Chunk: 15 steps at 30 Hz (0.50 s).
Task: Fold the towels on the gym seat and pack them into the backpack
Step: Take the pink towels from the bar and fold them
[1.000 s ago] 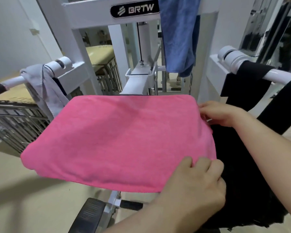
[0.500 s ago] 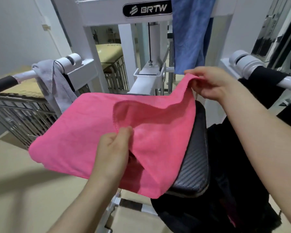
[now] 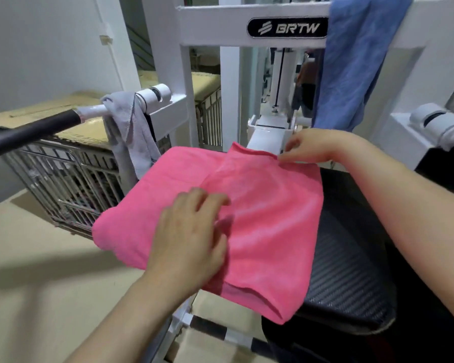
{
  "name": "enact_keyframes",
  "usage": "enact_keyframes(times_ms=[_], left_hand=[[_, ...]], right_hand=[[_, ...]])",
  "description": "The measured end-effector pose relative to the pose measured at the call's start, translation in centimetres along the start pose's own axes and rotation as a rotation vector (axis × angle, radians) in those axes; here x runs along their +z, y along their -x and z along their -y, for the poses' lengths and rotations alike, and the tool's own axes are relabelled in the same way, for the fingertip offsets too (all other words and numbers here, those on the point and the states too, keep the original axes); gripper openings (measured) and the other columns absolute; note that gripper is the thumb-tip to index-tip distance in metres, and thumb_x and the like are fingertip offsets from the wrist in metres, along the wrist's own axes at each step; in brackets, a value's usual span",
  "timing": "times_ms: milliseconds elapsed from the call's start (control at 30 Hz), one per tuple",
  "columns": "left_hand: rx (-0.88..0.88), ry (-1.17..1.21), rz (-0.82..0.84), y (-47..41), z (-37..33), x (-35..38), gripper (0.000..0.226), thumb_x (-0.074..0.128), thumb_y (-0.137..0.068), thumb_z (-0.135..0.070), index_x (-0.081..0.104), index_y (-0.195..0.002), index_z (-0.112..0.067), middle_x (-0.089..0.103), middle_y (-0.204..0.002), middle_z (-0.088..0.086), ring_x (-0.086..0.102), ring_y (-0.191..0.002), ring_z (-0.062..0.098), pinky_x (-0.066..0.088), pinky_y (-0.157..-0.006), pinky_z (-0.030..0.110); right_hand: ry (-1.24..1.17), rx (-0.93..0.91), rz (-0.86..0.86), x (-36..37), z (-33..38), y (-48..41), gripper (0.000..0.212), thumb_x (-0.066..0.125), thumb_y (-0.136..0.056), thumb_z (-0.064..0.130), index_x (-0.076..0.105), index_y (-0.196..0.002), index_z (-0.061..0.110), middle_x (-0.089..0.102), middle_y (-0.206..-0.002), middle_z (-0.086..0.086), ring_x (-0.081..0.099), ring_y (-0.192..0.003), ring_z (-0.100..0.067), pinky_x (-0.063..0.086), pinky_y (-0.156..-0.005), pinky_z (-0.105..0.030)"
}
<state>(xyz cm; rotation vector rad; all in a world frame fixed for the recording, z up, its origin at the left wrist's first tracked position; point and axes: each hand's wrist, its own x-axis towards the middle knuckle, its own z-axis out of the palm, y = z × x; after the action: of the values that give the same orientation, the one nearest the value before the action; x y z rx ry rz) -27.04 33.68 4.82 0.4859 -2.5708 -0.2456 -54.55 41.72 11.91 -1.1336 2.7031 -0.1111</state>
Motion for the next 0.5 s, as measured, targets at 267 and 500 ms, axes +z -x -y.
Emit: enact_keyframes(times_ms=[267,500], left_hand=[[0.667,-0.204,0.419,0.7,-3.6,1.0,0.076,0.074,-0.058,-0.043,0.044,-0.126,-0.030,0.049,-0.099,0.001,0.051,-0.083,0.022,0.027,-0.061,0.032],[0.762,0.050,0.502,-0.7,-3.2,0.8,0.030,0.045,-0.073,-0.024,0.066,-0.093,-0.027,0.058,-0.073,-0.006,0.059,-0.061,0.017,0.040,-0.047,0.023]], right_hand=[[-0.481,0.059,-0.012,0.7,-3.4,1.4,0.020,0.076,-0.081,0.032,0.073,-0.093,0.017,0.066,-0.088,0.001,0.055,-0.077,-0.011,0.043,-0.065,-0.021],[-0.593,0.062,0.088,1.1,-3.1,2.3,0.015,0.067,-0.088,0.009,0.071,-0.102,0.012,0.059,-0.079,0.000,0.054,-0.075,-0.011,0.049,-0.072,-0.025]])
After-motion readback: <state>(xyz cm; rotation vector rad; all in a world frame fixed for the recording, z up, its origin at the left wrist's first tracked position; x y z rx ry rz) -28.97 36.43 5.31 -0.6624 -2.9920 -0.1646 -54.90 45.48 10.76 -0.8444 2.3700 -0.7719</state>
